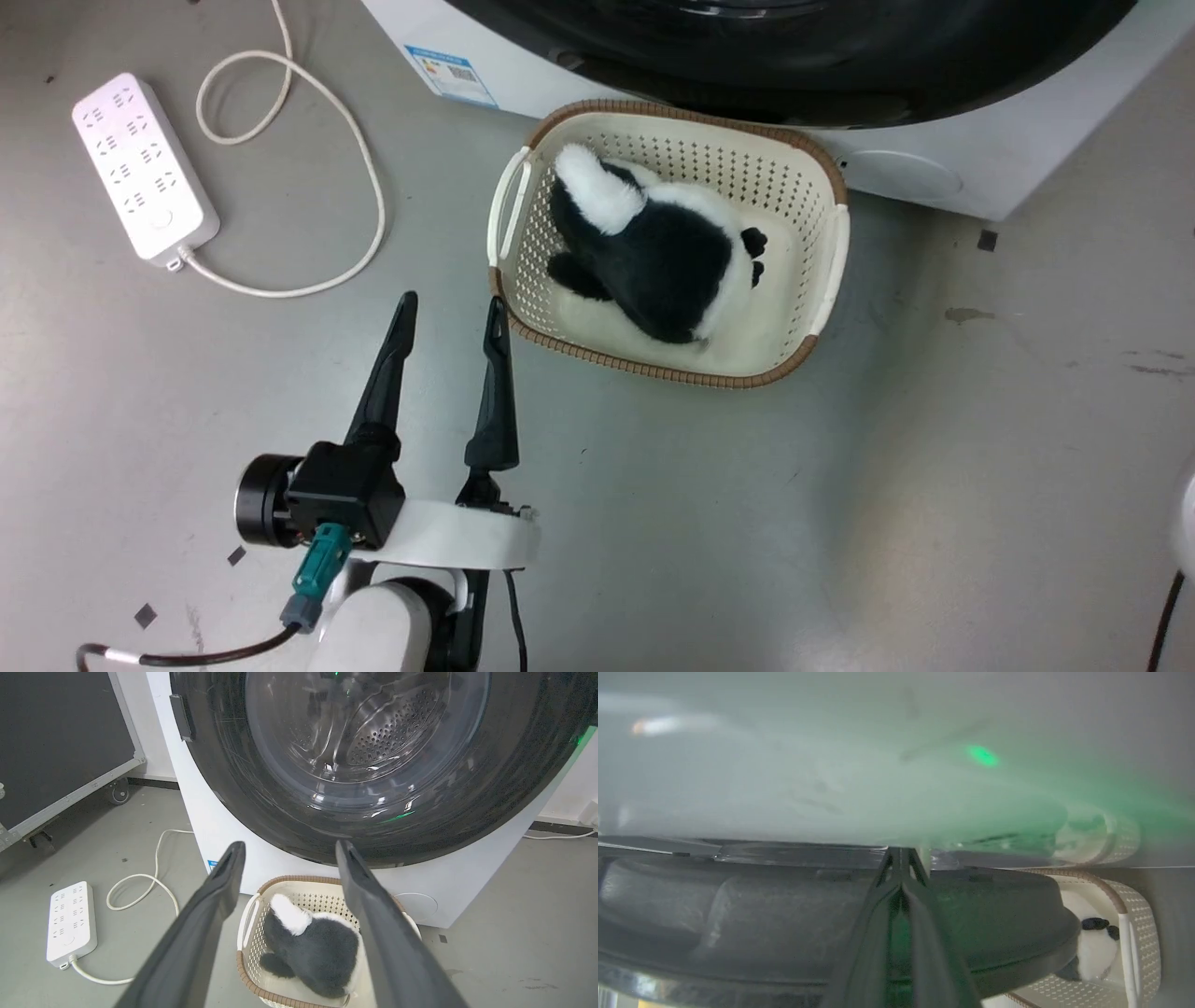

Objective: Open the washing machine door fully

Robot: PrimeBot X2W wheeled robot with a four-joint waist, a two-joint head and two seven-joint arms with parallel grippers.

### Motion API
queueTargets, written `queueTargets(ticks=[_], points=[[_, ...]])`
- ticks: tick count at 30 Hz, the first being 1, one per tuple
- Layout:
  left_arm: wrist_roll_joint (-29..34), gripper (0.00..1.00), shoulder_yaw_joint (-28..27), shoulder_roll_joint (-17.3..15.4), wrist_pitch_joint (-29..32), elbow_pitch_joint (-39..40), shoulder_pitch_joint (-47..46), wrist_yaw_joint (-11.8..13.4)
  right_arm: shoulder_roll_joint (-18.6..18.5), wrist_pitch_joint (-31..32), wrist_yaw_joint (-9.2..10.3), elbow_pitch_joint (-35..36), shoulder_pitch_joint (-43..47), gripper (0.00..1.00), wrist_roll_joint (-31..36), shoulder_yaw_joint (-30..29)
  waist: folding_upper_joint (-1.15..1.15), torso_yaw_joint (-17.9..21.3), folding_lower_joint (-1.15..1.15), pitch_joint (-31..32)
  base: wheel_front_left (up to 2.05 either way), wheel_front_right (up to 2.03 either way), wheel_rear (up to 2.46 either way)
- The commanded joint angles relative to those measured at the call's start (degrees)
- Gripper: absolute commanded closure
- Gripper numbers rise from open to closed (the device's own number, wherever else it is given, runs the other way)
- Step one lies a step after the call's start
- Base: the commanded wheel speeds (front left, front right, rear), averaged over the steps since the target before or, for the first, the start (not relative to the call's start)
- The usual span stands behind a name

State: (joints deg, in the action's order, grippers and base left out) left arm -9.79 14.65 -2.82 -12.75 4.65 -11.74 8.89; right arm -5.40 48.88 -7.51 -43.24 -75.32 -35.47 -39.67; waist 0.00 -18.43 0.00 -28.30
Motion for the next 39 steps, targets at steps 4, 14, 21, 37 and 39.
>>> queueTargets(ticks=[4, 14, 21, 37, 39], points=[[-0.6, 0.00, 0.8, -0.1, -1.0, 0.3, -1.2, 0.6, 0.8, 5.1, 0.01, -1.1, -2.0, 1.00, 0.3, -3.1, 0.00, -0.5, 0.00, -0.1, 0.00, 0.00, 0.00], [-0.5, 0.00, 1.1, -0.1, -2.2, -0.4, -1.2, 0.9, 2.4, 15.8, 0.02, 1.0, 0.6, 1.00, -2.0, -8.8, 0.00, 0.4, 0.00, 2.5, 0.00, 0.00, 0.00], [0.2, 0.00, 0.0, -0.1, -2.2, -1.4, -0.1, 0.1, 2.5, 18.6, 0.02, -0.5, 7.8, 1.00, -8.2, -4.3, 0.00, 1.5, 0.00, 6.6, 0.00, 0.00, 0.00], [1.5, 0.00, -0.4, -0.1, -2.2, -3.3, 4.1, -1.8, 2.5, 16.2, 0.02, -3.1, 24.6, 1.00, -31.5, 20.1, 0.00, 2.3, 0.00, 12.2, 0.00, 0.00, 0.00], [1.4, 0.00, -0.4, -0.1, -2.2, -3.9, 4.7, -2.1, 2.5, 15.6, 0.02, -2.9, 26.7, 1.00, -35.5, 23.9, 0.00, 2.2, 0.00, 12.7, 0.00, 0.00, 0.00]])
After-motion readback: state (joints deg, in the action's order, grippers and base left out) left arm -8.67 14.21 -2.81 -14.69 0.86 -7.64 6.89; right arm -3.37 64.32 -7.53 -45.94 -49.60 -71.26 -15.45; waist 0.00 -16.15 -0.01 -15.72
